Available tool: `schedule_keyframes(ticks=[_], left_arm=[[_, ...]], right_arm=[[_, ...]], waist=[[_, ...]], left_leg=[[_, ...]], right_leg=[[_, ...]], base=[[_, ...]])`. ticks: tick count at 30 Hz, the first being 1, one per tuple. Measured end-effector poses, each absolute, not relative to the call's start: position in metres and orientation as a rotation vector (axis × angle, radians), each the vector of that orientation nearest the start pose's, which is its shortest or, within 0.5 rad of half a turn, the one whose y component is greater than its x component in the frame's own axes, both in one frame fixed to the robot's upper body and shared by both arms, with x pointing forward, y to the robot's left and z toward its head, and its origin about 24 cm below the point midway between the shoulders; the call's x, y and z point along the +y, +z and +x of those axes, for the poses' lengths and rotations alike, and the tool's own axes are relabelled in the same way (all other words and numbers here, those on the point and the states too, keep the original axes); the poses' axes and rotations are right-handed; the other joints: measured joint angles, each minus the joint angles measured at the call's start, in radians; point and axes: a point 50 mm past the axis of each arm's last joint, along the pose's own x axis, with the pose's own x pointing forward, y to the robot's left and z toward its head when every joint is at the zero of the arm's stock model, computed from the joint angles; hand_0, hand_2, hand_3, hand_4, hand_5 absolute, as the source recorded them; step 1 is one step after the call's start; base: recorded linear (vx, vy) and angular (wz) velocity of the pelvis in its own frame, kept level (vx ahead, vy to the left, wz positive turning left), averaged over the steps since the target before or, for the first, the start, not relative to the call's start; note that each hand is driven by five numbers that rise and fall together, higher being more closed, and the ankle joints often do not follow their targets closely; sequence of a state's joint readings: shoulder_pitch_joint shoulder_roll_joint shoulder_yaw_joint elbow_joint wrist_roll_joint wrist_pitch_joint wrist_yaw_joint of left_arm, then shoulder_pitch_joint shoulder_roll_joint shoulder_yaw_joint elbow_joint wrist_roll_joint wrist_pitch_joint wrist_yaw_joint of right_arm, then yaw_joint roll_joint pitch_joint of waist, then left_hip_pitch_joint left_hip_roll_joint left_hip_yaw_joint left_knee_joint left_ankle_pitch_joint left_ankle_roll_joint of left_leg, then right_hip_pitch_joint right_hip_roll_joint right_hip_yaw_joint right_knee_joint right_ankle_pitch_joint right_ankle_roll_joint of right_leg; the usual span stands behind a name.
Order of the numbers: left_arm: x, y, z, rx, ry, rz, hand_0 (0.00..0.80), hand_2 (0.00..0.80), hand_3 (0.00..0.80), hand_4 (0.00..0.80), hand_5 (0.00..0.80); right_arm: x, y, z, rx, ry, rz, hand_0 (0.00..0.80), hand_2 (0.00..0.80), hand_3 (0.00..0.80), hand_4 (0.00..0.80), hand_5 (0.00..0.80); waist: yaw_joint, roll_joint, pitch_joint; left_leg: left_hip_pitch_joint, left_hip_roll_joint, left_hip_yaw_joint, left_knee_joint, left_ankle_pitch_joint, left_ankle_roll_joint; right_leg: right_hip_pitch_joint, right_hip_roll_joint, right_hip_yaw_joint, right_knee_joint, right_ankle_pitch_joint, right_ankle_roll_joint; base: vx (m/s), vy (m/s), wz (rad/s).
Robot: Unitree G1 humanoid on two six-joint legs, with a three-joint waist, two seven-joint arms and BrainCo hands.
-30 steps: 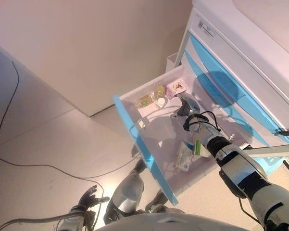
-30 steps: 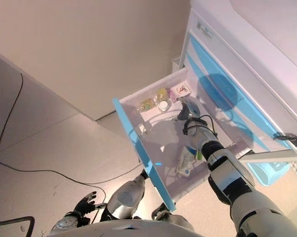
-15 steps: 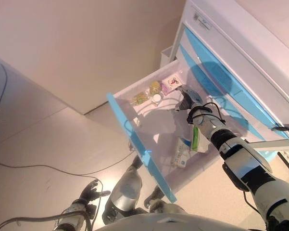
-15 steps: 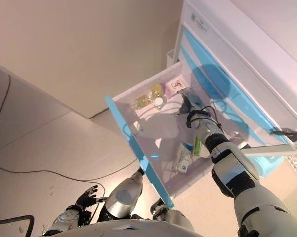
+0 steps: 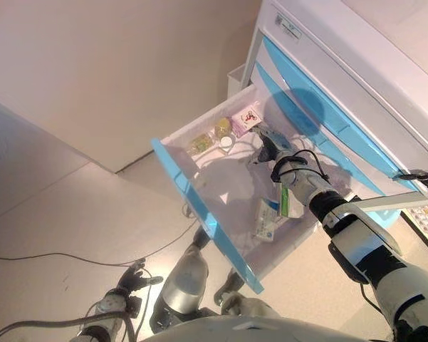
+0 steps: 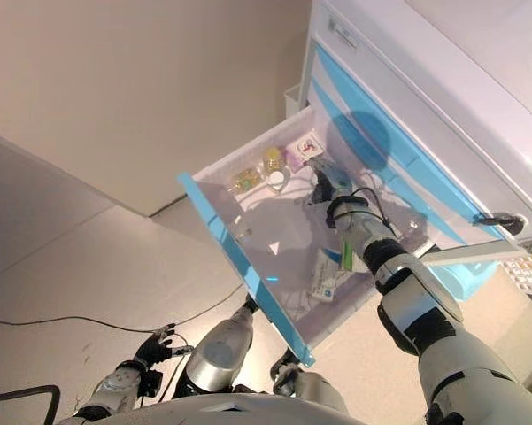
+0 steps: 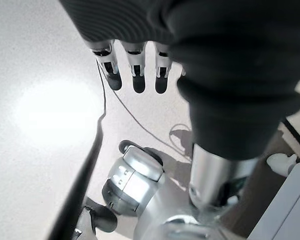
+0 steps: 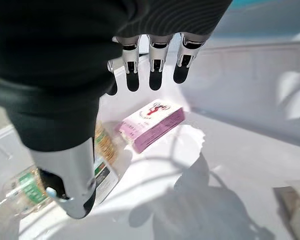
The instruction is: Open the drawer and pick up the medicine
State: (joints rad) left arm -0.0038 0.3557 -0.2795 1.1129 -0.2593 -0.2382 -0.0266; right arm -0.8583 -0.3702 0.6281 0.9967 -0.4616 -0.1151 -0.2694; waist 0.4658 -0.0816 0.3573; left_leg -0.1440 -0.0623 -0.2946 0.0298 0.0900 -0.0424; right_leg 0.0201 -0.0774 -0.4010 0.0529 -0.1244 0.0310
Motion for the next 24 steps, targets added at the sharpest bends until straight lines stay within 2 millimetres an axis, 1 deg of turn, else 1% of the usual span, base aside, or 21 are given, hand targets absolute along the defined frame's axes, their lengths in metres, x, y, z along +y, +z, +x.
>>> schedule_keyframes(ticks=[6, 11, 14, 19, 24], left_arm=[[0.253, -0.134, 0.131, 0.893, 0.049, 0.219, 0.0, 0.0, 0.0, 0.0, 0.0], [0.253, -0.134, 0.131, 0.893, 0.043, 0.214, 0.0, 0.0, 0.0, 0.0, 0.0], [0.253, -0.134, 0.131, 0.89, 0.046, 0.208, 0.0, 0.0, 0.0, 0.0, 0.0], [0.252, -0.133, 0.133, 0.881, 0.044, 0.194, 0.0, 0.0, 0.0, 0.0, 0.0], [0.25, -0.13, 0.14, 0.847, 0.043, 0.174, 0.0, 0.0, 0.0, 0.0, 0.0]], right_arm=[[-0.145, 0.081, 0.383, -0.119, 0.191, -1.254, 0.0, 0.0, 0.0, 0.0, 0.0], [-0.145, 0.083, 0.386, -0.112, 0.191, -1.269, 0.0, 0.0, 0.0, 0.0, 0.0], [-0.145, 0.089, 0.389, -0.113, 0.19, -1.281, 0.0, 0.0, 0.0, 0.0, 0.0], [-0.15, 0.094, 0.393, -0.092, 0.163, -1.288, 0.0, 0.0, 0.0, 0.0, 0.0], [-0.147, 0.105, 0.398, -0.115, 0.152, -1.292, 0.0, 0.0, 0.0, 0.0, 0.0]], waist=[[0.009, 0.032, 0.019], [0.025, 0.043, 0.027], [0.025, 0.054, 0.039], [0.027, 0.052, 0.056], [0.033, 0.052, 0.083]], left_leg=[[-0.01, -0.006, -0.01, 0.0, 0.0, 0.0], [-0.029, -0.007, -0.014, 0.002, 0.001, 0.001], [-0.03, -0.008, -0.016, 0.002, 0.001, 0.001], [-0.042, -0.009, -0.024, 0.002, 0.003, 0.003], [-0.043, -0.009, -0.024, 0.003, 0.003, 0.003]], right_leg=[[-0.003, -0.001, -0.014, 0.0, 0.001, -0.001], [-0.016, -0.002, -0.024, 0.0, -0.001, 0.001], [-0.016, -0.005, -0.028, 0.0, -0.001, 0.002], [-0.025, -0.006, -0.042, 0.0, -0.003, 0.004], [-0.025, -0.007, -0.043, 0.002, -0.003, 0.004]], base=[[0.012, 0.037, 0.06], [0.005, 0.037, 0.07], [-0.002, 0.01, 0.03], [0.006, 0.008, 0.06], [0.0, 0.0, 0.0]])
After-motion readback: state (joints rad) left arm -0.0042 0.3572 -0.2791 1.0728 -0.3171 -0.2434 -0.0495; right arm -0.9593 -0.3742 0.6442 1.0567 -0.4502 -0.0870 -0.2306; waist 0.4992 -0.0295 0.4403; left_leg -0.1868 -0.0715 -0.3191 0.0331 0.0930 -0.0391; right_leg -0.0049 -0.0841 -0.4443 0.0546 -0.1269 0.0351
